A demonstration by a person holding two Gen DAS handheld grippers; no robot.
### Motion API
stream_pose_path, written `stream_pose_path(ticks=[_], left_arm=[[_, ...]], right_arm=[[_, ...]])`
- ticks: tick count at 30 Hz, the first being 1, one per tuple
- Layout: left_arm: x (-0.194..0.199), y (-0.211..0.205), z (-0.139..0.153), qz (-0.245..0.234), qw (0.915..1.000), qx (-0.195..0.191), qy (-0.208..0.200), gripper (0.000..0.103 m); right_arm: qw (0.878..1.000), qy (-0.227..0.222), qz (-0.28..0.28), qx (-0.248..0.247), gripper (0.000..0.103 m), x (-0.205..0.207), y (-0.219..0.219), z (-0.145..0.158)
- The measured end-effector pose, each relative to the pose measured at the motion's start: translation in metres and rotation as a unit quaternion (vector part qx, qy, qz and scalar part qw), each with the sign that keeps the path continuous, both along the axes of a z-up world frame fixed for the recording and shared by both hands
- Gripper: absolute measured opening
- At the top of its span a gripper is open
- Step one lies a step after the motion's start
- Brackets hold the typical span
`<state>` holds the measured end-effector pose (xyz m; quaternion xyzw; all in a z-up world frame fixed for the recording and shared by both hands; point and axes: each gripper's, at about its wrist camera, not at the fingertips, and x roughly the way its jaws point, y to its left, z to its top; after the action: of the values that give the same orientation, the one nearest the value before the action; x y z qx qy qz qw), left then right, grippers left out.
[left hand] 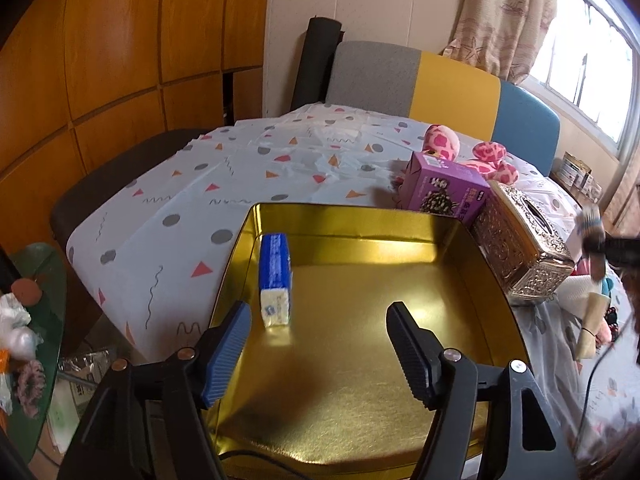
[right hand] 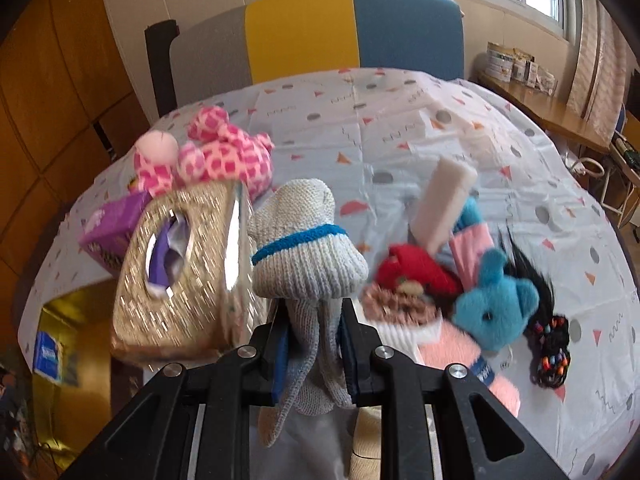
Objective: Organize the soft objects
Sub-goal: 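Lift the grey glove with the right gripper toward the gold tray, then lower the glove into the gold tray and open the right gripper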
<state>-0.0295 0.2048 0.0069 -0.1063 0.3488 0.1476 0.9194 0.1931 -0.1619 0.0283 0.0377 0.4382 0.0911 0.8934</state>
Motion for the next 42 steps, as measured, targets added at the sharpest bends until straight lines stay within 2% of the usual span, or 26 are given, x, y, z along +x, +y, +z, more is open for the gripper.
stream_pose_path(ticks=[5,9,16,23,27,35,42], left_arm=[[-0.004,0.005,-0.003,0.007,1.0,-0.006,0.003,0.071],[-0.004,0.011,-0.004,0.012,0.9997,-0.019,0.004,0.071],[-0.007,0.02,-0.003,0.027,0.9994,-0.02,0.002,0.075],[-0.012,0.029,-0.004,0.046,0.9988,-0.02,0.004,0.077],[-0.018,0.033,-0.001,0.056,0.9983,-0.014,-0.002,0.085],[-0.021,0.04,0.0,0.068,0.9975,-0.015,-0.006,0.086],[-0.019,0.043,-0.005,0.074,0.9971,-0.017,0.001,0.086]], right_arm=[[0.999,-0.03,0.025,0.0,0.021,0.014,0.037,0.03],[0.997,-0.045,0.068,0.002,0.021,0.02,0.079,0.05],[0.986,-0.046,0.157,0.015,0.021,0.0,0.159,0.052],[0.968,-0.018,0.25,0.014,0.021,-0.039,0.235,0.024],[0.96,0.019,0.279,0.022,0.021,-0.061,0.266,-0.004],[0.953,0.114,0.277,0.05,0.021,-0.073,0.298,-0.06],[0.954,0.139,0.251,0.085,0.028,-0.059,0.321,-0.07]])
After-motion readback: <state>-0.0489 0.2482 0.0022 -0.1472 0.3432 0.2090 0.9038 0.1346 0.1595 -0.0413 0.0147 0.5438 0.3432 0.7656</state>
